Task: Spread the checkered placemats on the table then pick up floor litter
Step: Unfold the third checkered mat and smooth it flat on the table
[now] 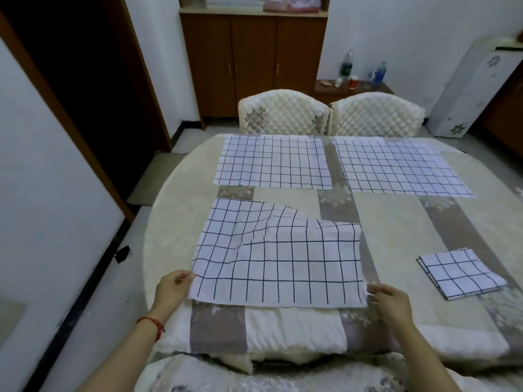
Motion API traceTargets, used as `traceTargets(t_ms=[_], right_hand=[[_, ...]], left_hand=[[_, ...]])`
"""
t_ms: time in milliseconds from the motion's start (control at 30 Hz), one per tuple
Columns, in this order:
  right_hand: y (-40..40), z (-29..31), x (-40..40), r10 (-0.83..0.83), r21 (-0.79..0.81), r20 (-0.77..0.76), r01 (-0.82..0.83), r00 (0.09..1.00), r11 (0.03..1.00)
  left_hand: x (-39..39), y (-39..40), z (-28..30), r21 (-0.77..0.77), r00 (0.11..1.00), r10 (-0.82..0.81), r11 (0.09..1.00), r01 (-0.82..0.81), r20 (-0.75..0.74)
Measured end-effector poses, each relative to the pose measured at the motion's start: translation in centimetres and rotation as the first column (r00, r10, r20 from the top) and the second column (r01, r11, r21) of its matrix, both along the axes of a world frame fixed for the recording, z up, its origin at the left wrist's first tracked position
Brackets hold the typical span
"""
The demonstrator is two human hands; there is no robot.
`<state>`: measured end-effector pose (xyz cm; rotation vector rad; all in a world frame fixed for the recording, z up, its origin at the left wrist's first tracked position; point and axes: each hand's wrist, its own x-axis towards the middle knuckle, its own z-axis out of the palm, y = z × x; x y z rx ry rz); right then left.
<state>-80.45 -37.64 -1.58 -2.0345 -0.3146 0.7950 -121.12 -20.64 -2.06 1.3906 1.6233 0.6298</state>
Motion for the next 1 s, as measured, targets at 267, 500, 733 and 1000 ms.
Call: traceTargets(t_ms=[267, 500, 733, 1000], right_hand=[[5.2, 0.4, 0.3, -0.121, 0.065, -0.165, 0.134, 0.979, 0.989], [9.8, 0.1, 1.8, -0.089, -0.074, 0.073, 0.095, 0.993, 0.993], [12.7, -0.7, 1.6, -0.055, -0.113, 0.058, 0.062, 0.997, 0.992], [13.4, -0.8, 2.9, -0.033, -0.037, 0.077, 0.036, 0.997, 0.999]], left_hand=[[2.9, 5.3, -0.2, 0.02, 0.977, 0.017, 1.0, -0.013, -0.211], [6.4, 9.3, -2.0, -0.015, 0.874, 0.032, 0.999, -0.045, -0.485], [8.1, 11.1, -2.2, -0.14, 0.947, 0.143, 0.972, -0.189, -0.289], [6.6, 12.4, -2.0, -0.016, 0.979, 0.184, 0.982, -0.186, -0.086]])
